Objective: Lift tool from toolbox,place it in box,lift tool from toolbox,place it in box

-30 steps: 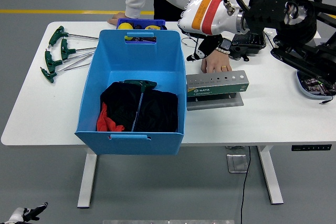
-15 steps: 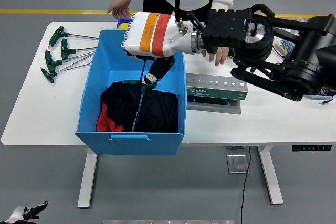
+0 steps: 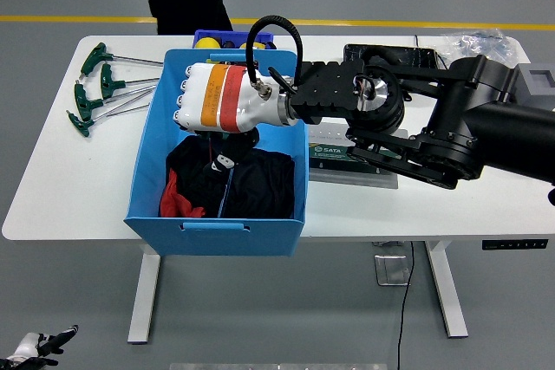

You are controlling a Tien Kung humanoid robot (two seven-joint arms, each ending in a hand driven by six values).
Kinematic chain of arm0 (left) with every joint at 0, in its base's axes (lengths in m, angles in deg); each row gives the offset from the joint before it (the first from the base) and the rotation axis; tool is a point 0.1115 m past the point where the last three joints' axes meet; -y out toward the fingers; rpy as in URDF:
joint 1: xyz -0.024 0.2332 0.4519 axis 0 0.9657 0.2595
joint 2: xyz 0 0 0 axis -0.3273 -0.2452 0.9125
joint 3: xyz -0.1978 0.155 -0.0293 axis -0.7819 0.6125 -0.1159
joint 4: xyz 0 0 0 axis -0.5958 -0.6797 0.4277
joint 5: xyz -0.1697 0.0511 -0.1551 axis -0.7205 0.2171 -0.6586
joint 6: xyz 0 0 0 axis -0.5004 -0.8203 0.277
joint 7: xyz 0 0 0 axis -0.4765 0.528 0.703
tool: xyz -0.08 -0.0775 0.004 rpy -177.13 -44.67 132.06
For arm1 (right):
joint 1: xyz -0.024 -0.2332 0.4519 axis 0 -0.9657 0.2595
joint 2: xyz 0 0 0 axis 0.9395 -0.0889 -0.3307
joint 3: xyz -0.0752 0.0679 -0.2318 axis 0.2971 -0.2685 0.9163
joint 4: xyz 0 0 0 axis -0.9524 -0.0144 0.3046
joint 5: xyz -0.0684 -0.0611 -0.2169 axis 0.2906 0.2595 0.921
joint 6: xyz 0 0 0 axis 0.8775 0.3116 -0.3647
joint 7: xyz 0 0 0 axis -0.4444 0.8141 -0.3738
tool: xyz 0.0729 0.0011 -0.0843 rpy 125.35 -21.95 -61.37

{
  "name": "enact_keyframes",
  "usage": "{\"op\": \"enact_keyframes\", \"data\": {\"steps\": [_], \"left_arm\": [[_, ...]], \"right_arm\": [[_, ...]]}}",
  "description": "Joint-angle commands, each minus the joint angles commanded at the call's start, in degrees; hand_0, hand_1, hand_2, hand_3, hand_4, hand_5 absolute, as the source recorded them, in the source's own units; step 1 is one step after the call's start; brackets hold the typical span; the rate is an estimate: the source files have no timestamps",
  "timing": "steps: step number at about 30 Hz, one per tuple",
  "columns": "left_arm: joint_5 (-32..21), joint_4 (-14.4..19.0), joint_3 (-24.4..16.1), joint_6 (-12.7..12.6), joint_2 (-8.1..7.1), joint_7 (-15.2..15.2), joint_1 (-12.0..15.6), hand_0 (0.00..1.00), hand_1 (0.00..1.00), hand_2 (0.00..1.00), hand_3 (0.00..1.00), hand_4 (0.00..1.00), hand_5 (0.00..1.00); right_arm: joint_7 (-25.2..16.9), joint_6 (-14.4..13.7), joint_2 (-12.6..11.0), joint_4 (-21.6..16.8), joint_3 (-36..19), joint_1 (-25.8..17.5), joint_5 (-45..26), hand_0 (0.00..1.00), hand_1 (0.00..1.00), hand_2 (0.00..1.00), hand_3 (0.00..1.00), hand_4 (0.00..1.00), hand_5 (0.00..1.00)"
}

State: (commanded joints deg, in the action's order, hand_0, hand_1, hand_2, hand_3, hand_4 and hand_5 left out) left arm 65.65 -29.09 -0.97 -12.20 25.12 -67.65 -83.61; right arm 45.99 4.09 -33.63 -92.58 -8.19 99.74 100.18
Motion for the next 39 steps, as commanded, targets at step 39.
{"op": "enact_keyframes", "data": {"steps": [39], "left_arm": [[-2.09,0.0,1.29,1.78,1.43,0.16,2.23,0.706,0.693,0.719,0.726,0.745,0.671]], "right_arm": [[-0.88,-0.57,-23.19,0.87,-24.65,-28.89,-24.01,0.78,0.754,0.817,0.86,0.966,0.66]]}}
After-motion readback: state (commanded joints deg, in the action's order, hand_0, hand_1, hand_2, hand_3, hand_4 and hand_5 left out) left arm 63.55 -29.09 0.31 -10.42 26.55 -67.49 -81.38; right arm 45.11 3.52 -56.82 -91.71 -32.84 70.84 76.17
